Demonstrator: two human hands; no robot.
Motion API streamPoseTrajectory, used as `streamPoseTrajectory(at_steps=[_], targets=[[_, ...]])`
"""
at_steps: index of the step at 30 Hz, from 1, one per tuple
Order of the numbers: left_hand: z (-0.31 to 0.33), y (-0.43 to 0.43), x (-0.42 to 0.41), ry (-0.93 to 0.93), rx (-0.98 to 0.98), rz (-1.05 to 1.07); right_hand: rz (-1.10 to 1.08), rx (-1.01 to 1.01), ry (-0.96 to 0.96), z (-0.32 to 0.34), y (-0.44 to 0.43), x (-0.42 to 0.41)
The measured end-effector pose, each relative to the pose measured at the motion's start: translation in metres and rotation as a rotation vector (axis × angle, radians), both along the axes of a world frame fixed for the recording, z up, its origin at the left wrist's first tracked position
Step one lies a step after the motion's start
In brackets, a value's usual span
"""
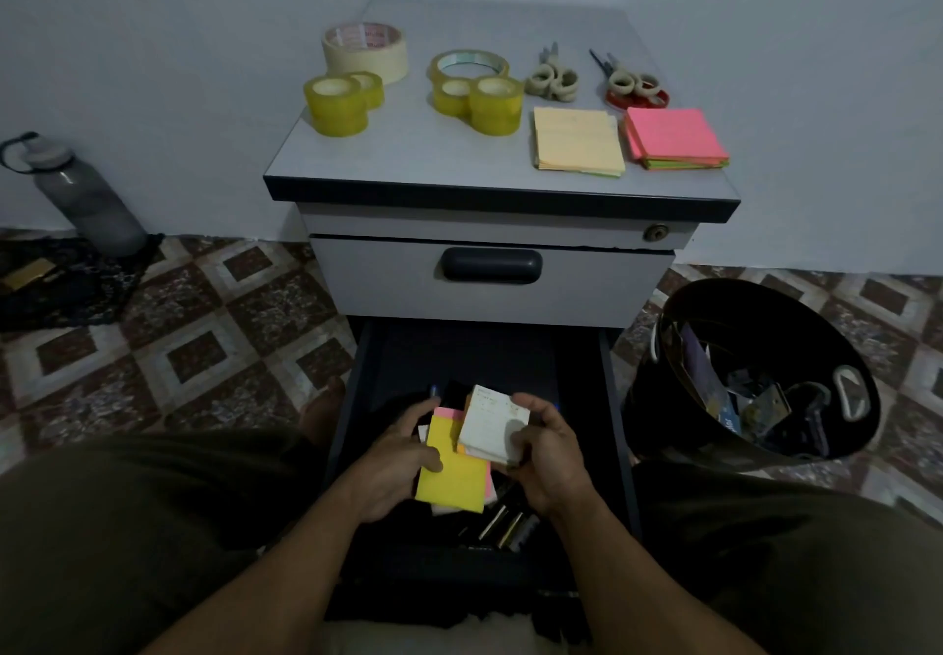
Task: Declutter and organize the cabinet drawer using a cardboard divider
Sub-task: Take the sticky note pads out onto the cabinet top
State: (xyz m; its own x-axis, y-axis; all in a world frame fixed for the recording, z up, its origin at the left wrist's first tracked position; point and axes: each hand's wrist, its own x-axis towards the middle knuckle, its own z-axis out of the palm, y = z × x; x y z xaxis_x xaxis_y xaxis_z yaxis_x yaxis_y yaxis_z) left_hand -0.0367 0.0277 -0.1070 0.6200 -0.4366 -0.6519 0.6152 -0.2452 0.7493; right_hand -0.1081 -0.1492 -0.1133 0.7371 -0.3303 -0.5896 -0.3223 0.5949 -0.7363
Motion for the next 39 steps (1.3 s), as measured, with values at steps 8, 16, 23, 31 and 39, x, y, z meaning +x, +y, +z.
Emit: streamPoseTrajectory(at_steps=[8, 16, 23, 31, 39], targets=[[-0.004, 0.002, 0.002, 0.031, 0.009, 0.030, 0.005, 0.021, 0.005, 0.004, -0.002, -0.001], [0.003, -0.006, 0.006, 0.055, -0.026, 0.136, 0.071, 0.005, 0.022, 0.004, 0.002, 0.001], [0.002, -0.006, 0.009, -0.021, 0.002, 0.198, 0.066, 0.039, 0.012, 0.012, -0.007, -0.002], [0.008, -0.001, 0.014, -0.032, -0.009, 0.211, -0.065, -0.205, 0.039, 0.000, -0.022, -0.001], [0.015, -0.004, 0.012, 0.015, 0.001, 0.155, 0.078, -0.128, 0.000, 0.011, -0.010, -0.003]])
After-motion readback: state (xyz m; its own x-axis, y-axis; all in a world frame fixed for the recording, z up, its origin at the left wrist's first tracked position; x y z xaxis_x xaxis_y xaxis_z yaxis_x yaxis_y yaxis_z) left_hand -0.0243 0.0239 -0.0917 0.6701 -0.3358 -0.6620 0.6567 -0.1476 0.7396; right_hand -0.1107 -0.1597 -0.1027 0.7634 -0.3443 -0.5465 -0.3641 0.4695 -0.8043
